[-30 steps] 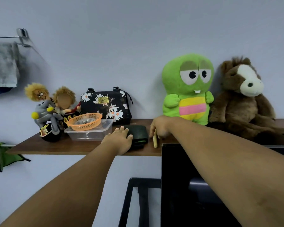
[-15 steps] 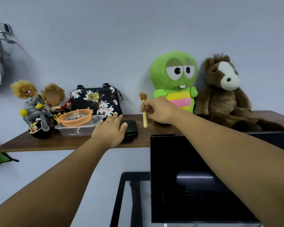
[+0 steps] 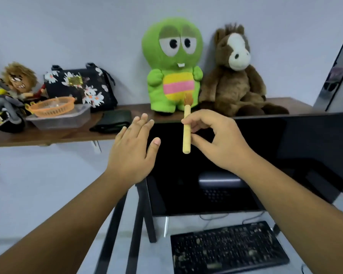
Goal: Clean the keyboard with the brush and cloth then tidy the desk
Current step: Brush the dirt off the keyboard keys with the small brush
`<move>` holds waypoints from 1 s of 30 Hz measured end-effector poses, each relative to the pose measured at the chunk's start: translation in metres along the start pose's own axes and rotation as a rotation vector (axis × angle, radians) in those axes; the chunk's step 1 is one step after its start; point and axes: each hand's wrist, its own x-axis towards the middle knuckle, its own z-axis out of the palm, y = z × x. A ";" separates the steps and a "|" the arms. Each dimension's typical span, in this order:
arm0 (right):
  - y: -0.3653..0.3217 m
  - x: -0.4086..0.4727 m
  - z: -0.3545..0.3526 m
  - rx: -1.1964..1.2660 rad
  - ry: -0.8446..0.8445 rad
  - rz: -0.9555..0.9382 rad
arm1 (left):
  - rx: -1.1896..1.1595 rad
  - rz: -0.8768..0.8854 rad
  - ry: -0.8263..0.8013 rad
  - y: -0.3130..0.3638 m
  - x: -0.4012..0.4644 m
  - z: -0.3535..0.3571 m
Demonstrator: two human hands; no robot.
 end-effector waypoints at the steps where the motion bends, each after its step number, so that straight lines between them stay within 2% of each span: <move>1: 0.004 -0.017 -0.003 0.024 -0.001 0.026 | -0.011 0.008 -0.006 0.009 -0.009 0.008; 6: 0.023 -0.102 -0.008 0.127 -0.029 0.210 | -0.047 0.008 -0.085 0.043 -0.063 0.052; 9: 0.039 -0.149 -0.002 0.154 0.012 0.346 | -0.090 -0.021 -0.156 0.056 -0.100 0.084; 14: 0.064 -0.217 0.018 0.203 0.081 0.577 | -0.145 -0.167 -0.311 0.062 -0.158 0.143; 21: 0.111 -0.289 0.063 0.192 0.138 0.933 | -0.134 -0.406 -0.788 0.050 -0.225 0.212; 26: 0.123 -0.296 0.105 0.206 0.072 0.974 | -0.123 -0.436 -0.928 0.048 -0.235 0.238; 30: 0.124 -0.299 0.133 0.183 0.015 0.933 | -0.112 -0.457 -0.948 0.045 -0.239 0.252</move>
